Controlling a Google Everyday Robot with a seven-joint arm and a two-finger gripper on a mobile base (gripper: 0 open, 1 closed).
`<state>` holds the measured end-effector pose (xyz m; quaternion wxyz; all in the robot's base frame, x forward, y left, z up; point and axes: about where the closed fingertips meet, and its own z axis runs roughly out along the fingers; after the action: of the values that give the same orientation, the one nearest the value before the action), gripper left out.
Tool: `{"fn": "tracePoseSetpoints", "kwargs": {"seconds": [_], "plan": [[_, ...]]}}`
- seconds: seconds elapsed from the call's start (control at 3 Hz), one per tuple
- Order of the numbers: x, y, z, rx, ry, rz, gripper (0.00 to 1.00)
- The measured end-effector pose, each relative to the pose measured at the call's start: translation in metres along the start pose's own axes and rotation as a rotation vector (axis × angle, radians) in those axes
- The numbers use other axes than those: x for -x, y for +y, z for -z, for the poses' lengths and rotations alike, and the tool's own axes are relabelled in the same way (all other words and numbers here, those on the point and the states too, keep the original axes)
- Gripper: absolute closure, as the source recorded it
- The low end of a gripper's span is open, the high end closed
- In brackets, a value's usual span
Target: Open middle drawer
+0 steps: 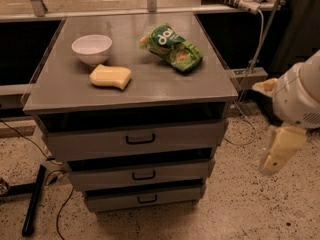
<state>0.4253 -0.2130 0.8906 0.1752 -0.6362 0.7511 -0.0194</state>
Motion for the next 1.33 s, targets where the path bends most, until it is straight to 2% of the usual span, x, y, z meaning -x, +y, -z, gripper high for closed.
{"fn": "tracePoseSetpoints", "kwargs": {"seconds": [0.33,0.67,1.0,1.33], "plan": [[-0.015,0.014,-0.051,0.005,-0.087,0.043,0.00],[-0.027,0.024,-0.103,-0.015,-0.168,0.096,0.00],[-0.027,0.024,-0.103,-0.015,-0.168,0.096,0.00],[-0.026,0.033,-0.133,0.003,-0.156,0.111,0.00]]}}
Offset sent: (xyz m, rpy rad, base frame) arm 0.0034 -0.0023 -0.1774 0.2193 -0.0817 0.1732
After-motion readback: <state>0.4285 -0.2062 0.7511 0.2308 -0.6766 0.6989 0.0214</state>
